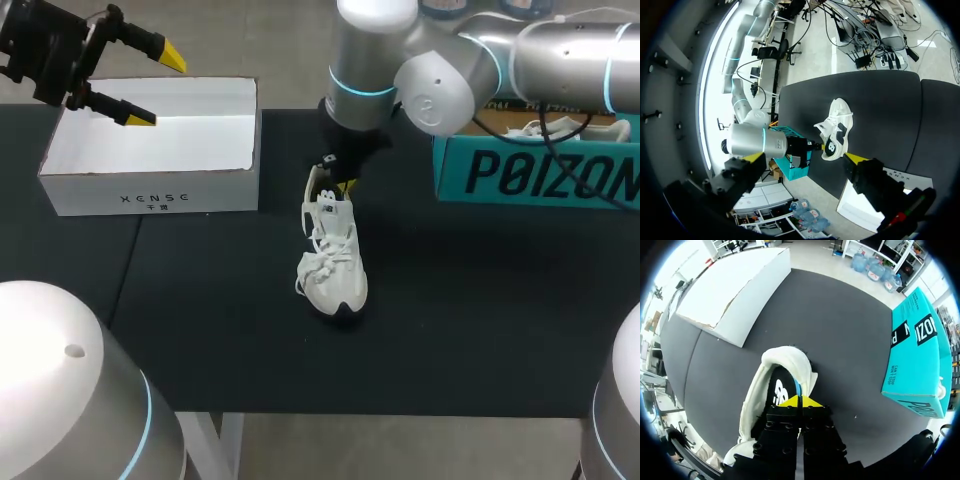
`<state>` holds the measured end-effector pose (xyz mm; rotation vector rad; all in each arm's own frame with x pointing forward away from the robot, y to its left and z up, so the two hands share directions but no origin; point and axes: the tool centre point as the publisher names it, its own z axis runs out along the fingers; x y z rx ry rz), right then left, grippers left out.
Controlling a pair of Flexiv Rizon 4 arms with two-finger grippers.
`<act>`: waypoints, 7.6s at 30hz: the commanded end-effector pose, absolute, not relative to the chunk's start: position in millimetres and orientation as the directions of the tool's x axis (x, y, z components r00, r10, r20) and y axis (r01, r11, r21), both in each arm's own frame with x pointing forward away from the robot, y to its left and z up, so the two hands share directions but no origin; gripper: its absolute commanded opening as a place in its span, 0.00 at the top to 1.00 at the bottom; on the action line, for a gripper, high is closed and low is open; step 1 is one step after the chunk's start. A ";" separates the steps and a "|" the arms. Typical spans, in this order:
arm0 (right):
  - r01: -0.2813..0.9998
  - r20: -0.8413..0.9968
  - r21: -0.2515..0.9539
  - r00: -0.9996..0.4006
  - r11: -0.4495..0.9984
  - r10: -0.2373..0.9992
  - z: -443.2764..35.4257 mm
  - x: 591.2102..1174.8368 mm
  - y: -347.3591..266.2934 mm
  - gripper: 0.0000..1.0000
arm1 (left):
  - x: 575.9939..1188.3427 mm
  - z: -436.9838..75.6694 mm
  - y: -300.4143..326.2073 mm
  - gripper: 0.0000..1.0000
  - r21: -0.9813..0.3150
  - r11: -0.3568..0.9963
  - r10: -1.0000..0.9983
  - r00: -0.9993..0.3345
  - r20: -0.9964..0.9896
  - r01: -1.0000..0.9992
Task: Take the shoe out of the shoebox, open the shoe tongue, remove and reinsert the insole, then place the shoe into the shoebox
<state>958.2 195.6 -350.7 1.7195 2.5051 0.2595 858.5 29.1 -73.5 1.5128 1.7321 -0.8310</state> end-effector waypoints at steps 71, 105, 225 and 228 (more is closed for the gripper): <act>0.858 -0.115 0.120 -0.488 0.500 0.865 -380.4 962.7 207.8 1.00 | 859.0 -73.4 28.9 0.00 -0.029 0.119 0.559 -0.091 -0.824 0.992; 0.800 0.083 0.152 -0.595 0.580 0.799 -415.1 954.0 228.8 1.00 | 859.0 -73.4 28.9 0.00 -0.029 0.119 0.559 -0.091 -0.824 0.992; 0.992 -0.029 -0.034 -0.122 0.121 0.992 -354.1 919.5 223.2 0.00 | 859.0 -73.4 28.9 0.00 -0.029 0.119 0.559 -0.091 -0.824 0.992; 0.993 -0.039 -0.025 -0.120 0.119 0.992 -348.4 916.0 224.0 0.00 | 859.0 -73.4 28.9 0.00 -0.029 0.119 0.559 -0.091 -0.824 0.992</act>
